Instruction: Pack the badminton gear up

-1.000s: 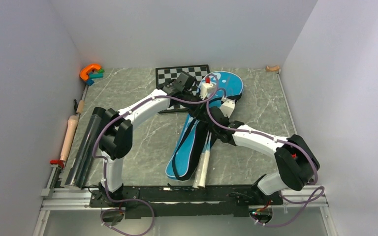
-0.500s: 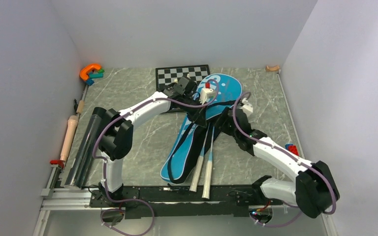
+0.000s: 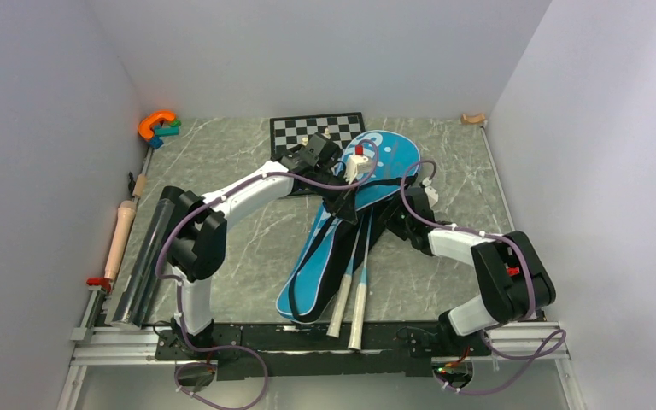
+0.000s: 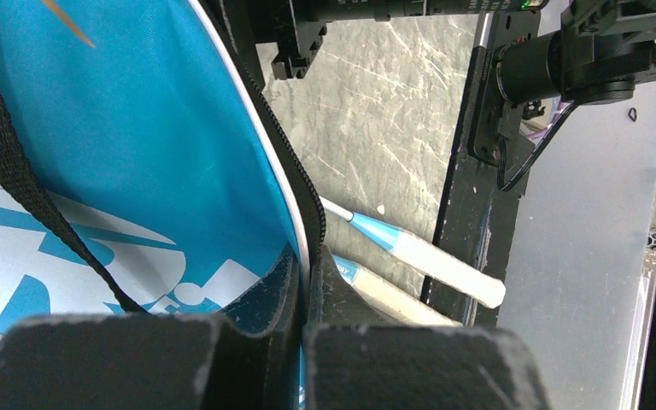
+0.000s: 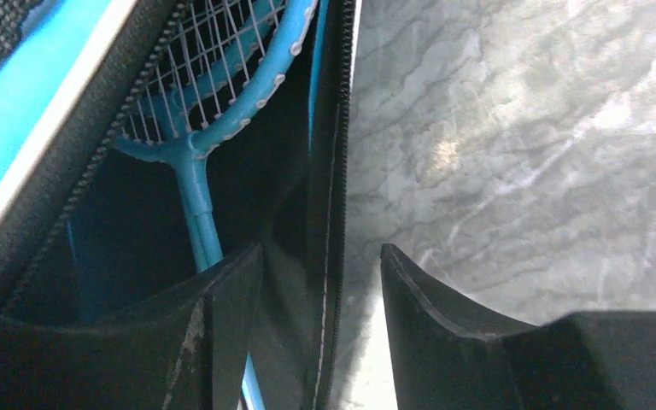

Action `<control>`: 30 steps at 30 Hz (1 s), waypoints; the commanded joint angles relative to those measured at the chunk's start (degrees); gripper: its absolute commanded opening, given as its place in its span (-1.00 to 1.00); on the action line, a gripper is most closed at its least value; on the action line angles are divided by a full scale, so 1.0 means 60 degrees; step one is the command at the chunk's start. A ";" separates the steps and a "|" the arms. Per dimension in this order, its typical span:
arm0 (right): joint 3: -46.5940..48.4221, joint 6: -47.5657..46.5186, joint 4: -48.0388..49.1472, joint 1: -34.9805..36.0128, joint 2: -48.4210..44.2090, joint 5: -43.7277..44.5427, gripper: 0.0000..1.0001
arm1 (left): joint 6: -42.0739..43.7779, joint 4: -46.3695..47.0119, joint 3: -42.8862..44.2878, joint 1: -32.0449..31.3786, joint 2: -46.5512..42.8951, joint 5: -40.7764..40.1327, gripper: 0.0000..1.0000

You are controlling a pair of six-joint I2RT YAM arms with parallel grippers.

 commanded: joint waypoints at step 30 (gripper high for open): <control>0.1295 0.1244 -0.3248 -0.0107 -0.4006 -0.1616 -1.00 | 0.1858 0.0252 0.0081 -0.2059 -0.0040 -0.1242 0.96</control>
